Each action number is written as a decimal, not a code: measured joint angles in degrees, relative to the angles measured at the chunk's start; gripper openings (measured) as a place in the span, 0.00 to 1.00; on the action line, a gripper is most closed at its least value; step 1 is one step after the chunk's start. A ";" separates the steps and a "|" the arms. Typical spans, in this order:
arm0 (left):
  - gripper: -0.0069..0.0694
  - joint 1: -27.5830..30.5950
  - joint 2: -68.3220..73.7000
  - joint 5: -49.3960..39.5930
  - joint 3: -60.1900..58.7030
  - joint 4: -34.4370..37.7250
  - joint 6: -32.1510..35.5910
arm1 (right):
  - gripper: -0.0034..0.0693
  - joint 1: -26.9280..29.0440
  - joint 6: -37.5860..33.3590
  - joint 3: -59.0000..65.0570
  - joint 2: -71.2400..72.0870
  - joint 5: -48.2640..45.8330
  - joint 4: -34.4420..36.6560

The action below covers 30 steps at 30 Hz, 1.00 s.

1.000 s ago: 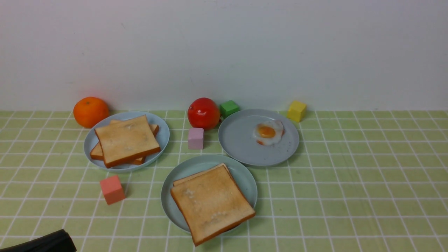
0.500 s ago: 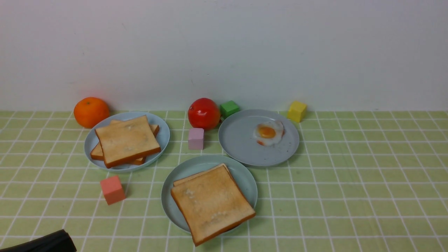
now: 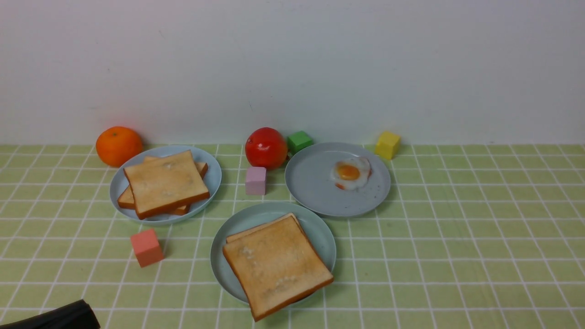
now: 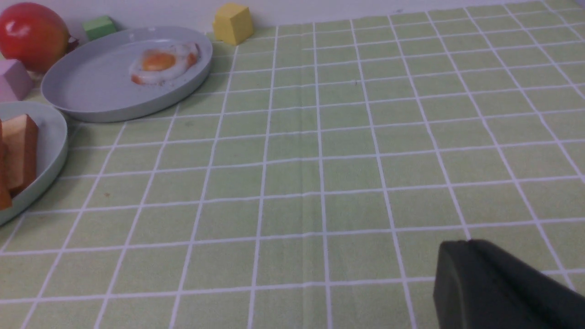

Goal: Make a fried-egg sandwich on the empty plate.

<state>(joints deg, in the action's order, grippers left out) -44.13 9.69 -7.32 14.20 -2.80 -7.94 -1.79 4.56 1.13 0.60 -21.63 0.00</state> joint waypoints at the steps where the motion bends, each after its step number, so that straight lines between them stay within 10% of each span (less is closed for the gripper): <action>1: 0.09 0.00 0.00 0.00 0.00 0.00 0.00 | 0.04 0.00 0.00 0.00 0.00 0.00 0.00; 25: 0.11 0.77 -0.28 -0.41 0.00 -0.43 0.00 | 0.06 0.06 -0.02 -0.06 0.00 -0.26 0.00; 30: 0.07 13.68 -3.11 -0.18 -3.07 1.63 0.00 | 0.07 0.06 -0.02 -0.06 0.00 -0.26 0.00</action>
<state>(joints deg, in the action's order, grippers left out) -30.45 6.58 -7.50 11.13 -1.17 -7.94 -1.73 4.54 1.07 0.60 -21.89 0.00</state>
